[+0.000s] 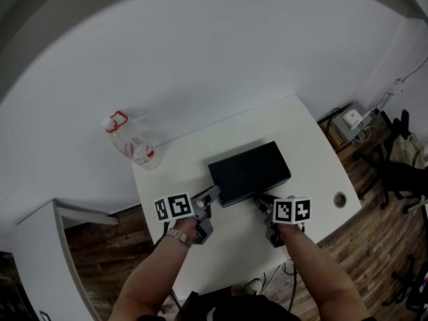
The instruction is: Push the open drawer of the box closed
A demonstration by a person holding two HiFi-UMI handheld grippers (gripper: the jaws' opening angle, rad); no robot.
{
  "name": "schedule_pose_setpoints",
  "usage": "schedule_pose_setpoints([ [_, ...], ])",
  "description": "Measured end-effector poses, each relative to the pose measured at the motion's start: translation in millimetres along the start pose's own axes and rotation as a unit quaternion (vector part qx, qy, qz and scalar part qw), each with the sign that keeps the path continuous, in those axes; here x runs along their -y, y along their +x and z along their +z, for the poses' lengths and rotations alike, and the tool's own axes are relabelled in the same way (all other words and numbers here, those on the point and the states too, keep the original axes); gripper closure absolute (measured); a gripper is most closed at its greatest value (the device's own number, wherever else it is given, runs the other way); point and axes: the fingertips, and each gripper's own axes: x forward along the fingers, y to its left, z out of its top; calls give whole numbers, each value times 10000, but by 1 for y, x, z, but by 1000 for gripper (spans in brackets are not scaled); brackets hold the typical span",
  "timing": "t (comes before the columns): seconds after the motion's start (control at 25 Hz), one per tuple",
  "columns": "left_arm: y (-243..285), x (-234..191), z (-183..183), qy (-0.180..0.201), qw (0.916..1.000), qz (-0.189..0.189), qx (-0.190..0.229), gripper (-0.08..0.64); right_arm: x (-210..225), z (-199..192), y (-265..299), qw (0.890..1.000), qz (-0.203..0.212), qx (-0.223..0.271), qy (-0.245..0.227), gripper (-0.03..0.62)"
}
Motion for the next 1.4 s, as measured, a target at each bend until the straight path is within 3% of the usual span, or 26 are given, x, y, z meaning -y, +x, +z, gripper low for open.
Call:
schedule_pose_setpoints([
  [0.2,-1,-1,0,61,10000,-9,-56,451,-2,-2,-1,10000,57,8,60,507],
  [0.44,-11,0,6,2,9995,-136,298,456,-2,-19,-18,9998,133,0,124,489],
  [0.52,-20,3,7,-33,9988,-194,439,456,-4,-23,-30,9998,181,63,113,523],
  [0.56,-26,5,6,-8,9986,-225,488,459,-6,-24,-38,9997,223,105,79,579],
  [0.6,-32,9,4,71,9983,-252,515,479,-8,-26,-47,9995,284,152,39,588],
  [0.64,-39,13,1,203,9980,-281,522,546,-11,-27,-56,9991,365,202,8,588],
  [0.72,-52,25,-11,374,9972,-414,501,560,-19,-31,-78,9979,554,326,-3,588],
  [1.04,-94,88,-124,753,9930,-906,102,560,-44,-83,-185,9888,1284,757,14,588],
  [1.28,-129,123,-223,876,9906,-1048,-57,560,-59,-140,-248,9816,1680,906,61,589],
  [1.4,-145,136,-267,748,9904,-1154,-141,560,-63,-167,-268,9789,1818,915,158,588],
])
